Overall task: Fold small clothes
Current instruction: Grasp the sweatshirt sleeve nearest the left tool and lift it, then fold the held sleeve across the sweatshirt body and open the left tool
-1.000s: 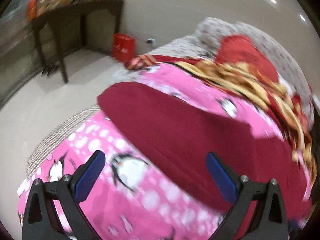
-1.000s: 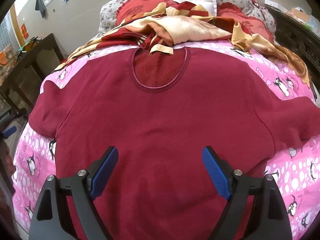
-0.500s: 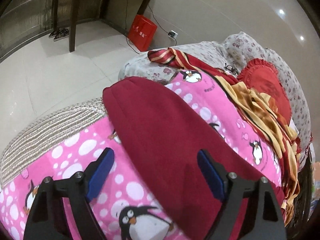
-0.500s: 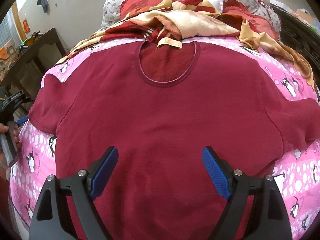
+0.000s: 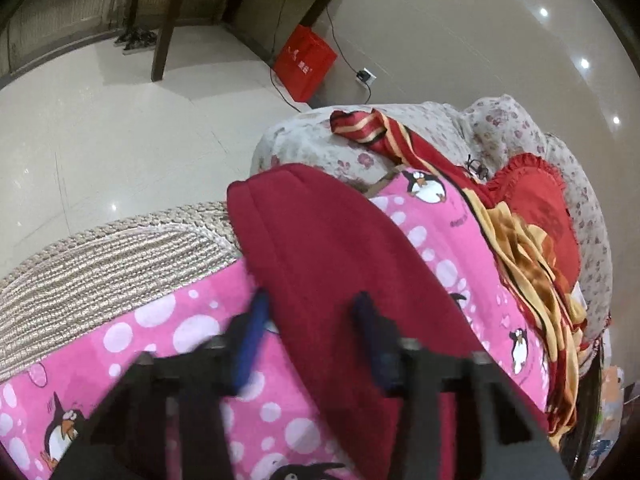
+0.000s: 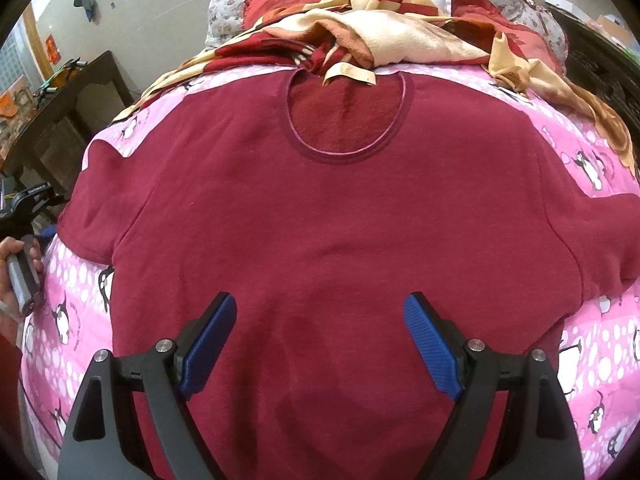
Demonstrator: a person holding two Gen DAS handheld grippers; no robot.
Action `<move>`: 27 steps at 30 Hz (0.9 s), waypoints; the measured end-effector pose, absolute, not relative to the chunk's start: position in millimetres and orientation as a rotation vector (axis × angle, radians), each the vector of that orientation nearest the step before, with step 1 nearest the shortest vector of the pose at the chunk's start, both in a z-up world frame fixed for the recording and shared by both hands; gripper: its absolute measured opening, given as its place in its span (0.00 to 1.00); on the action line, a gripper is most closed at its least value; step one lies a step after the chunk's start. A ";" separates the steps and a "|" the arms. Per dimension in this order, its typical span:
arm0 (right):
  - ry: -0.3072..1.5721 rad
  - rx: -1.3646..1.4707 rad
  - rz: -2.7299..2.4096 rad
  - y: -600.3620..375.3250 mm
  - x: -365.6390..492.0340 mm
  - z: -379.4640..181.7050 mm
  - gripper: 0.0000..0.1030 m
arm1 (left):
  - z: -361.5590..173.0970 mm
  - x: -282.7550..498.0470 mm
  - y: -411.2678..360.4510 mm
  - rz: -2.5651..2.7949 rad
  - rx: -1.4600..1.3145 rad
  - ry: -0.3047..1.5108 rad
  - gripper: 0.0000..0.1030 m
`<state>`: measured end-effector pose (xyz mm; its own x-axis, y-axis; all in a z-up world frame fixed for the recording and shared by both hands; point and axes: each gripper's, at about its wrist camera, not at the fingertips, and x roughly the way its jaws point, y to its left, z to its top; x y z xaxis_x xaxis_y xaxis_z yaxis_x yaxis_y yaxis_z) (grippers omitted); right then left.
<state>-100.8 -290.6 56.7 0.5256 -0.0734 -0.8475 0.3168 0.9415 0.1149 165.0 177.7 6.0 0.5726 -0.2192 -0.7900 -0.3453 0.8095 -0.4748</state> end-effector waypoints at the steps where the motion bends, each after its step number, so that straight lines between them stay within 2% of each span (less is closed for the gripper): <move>1: 0.994 0.270 -0.236 -290.9 -100.9 56.7 1.00 | 6.9 163.2 180.2 0.074 -0.659 0.970 0.21; 2: 0.995 0.273 -0.236 -291.3 -101.0 56.6 1.00 | 8.6 162.0 182.6 0.060 -0.675 0.963 0.11; 4: 0.994 0.280 -0.237 -293.1 -102.1 56.6 1.00 | 20.1 155.4 185.7 0.002 -0.723 0.925 0.10; 9: 0.983 0.314 -0.254 -303.1 -105.8 57.3 1.00 | 74.1 134.1 156.6 -0.137 -0.628 0.819 0.09; 14: 0.957 0.349 -0.273 -315.4 -111.7 65.0 1.00 | 125.7 96.4 79.6 -0.339 -0.458 0.753 0.09; 17: 0.942 0.351 -0.295 -324.2 -117.0 70.5 1.00 | 137.9 70.0 25.1 -0.444 -0.368 0.749 0.09; 21: 0.929 0.379 -0.328 -341.1 -126.4 75.3 1.00 | 126.9 30.6 -57.0 -0.608 -0.275 0.805 0.09; 27: 0.917 0.398 -0.384 -364.4 -141.9 78.3 1.00 | 63.9 -15.1 -148.9 -0.763 -0.142 0.988 0.10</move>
<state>-141.9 -364.4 78.3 0.5509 -0.1492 -0.8211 0.4805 0.8611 0.1659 -15.1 -148.9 63.9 0.3182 -0.6388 -0.7005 0.5158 0.7366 -0.4375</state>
